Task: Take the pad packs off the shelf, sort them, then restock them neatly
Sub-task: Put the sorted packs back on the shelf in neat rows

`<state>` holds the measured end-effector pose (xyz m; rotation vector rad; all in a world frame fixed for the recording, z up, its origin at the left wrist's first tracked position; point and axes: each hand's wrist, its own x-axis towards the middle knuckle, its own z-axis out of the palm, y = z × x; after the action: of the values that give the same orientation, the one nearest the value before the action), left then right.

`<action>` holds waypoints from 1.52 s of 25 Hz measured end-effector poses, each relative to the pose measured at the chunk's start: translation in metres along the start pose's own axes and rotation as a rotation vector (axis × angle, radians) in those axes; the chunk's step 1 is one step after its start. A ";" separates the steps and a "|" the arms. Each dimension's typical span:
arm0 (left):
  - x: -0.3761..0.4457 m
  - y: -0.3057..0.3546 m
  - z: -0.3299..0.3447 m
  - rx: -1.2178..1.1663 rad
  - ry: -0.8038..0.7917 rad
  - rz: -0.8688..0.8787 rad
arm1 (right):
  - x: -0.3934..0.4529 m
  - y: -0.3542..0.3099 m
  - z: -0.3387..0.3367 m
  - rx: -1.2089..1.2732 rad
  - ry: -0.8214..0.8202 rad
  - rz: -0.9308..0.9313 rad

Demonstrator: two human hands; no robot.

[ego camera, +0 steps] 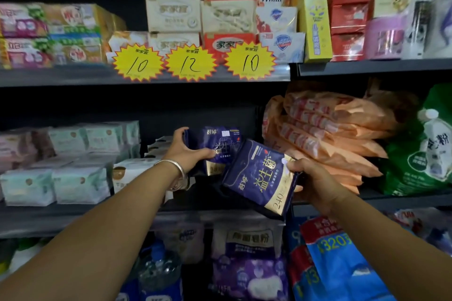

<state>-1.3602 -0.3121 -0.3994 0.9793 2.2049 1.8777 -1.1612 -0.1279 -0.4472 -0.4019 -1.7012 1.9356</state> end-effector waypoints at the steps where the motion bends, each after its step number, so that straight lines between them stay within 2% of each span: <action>1: 0.007 0.000 0.002 -0.012 0.002 0.000 | 0.004 -0.001 0.001 -0.029 -0.015 -0.006; 6: 0.043 -0.002 0.008 0.060 0.007 0.024 | 0.028 -0.011 -0.002 -0.079 -0.131 -0.062; 11: 0.069 -0.011 0.018 0.032 -0.038 0.051 | 0.050 -0.011 -0.009 -0.177 -0.159 -0.072; 19: 0.084 -0.078 0.043 -0.002 -0.172 -0.034 | 0.064 -0.010 -0.009 -0.257 -0.171 -0.041; 22: 0.092 -0.090 0.045 0.213 -0.072 -0.010 | 0.070 -0.008 -0.005 -0.251 -0.176 -0.032; 28: 0.092 -0.096 0.051 0.605 -0.217 0.190 | 0.077 -0.009 -0.004 -0.286 -0.163 -0.027; 34: 0.095 -0.089 0.059 0.838 -0.109 0.210 | 0.083 -0.012 -0.007 -0.264 -0.141 -0.043; 38: 0.091 -0.086 0.066 0.901 -0.064 0.192 | 0.086 -0.008 -0.004 -0.240 -0.118 -0.057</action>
<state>-1.4375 -0.2124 -0.4637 1.3466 3.0358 0.7935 -1.2278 -0.0748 -0.4295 -0.3276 -2.0079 1.7505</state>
